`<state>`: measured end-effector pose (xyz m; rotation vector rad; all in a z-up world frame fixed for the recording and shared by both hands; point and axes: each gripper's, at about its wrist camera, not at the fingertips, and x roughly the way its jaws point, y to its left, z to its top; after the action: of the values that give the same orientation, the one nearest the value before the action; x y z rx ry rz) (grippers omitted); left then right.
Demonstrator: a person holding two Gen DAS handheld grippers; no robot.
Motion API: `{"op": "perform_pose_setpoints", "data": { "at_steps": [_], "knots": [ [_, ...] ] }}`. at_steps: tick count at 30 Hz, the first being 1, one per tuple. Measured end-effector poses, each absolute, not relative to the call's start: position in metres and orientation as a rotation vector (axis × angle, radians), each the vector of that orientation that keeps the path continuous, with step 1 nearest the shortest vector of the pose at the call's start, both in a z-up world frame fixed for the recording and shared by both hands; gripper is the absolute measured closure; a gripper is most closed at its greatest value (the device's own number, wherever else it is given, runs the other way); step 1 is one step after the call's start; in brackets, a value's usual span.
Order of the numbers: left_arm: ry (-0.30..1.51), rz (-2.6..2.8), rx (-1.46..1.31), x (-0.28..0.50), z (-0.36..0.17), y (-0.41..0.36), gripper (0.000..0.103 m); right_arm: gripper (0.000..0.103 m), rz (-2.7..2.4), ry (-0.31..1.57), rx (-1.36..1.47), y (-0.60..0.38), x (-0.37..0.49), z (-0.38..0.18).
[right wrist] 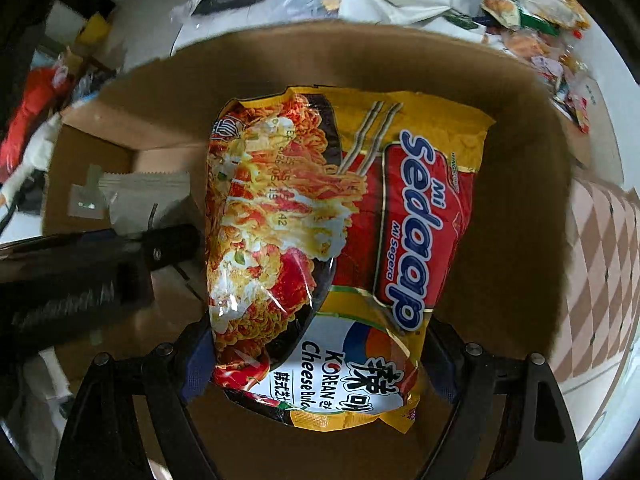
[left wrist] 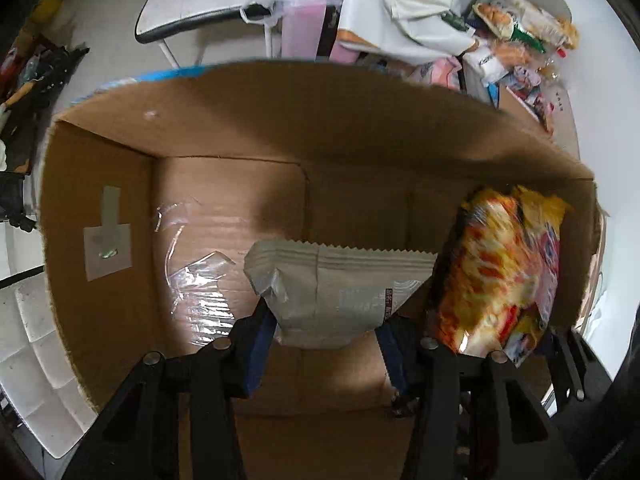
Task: Organize snacks
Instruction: 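Carry both packs into the cardboard box and open both grippers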
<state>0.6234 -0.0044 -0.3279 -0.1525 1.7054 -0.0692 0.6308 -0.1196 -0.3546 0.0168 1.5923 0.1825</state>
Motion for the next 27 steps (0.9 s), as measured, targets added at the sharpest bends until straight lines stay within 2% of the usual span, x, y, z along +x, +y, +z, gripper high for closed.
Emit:
{"op": "perform_pose_setpoints", "data": {
  "at_steps": [2,4,6,7,18,27],
  "knots": [
    [1.704,-0.062,-0.160,0.623,-0.329,-0.004,0.055,0.014,0.166,1.626,0.026,-0.123,0.636,-0.365],
    [1.689,-0.056,-0.139,0.624,-0.327,-0.003,0.044,0.012,0.152,1.637,0.048,-0.126,0.639,-0.369],
    [1.668,-0.056,-0.128,0.623,-0.325,-0.003,0.025,0.011,0.144,1.622,0.049,-0.130,0.640,-0.369],
    [1.663,-0.059,-0.125,0.623,-0.324,-0.002,0.023,0.010,0.151,1.621,0.056,-0.130,0.639,-0.369],
    [1.597,-0.040,-0.140,0.608,-0.305,0.008,0.022,0.010,0.131,1.566,0.054,-0.131,0.605,-0.339],
    [1.337,0.030,-0.090,0.559,-0.239,0.019,0.022,0.010,0.064,1.410,0.012,-0.143,0.566,-0.279]
  ]
}}
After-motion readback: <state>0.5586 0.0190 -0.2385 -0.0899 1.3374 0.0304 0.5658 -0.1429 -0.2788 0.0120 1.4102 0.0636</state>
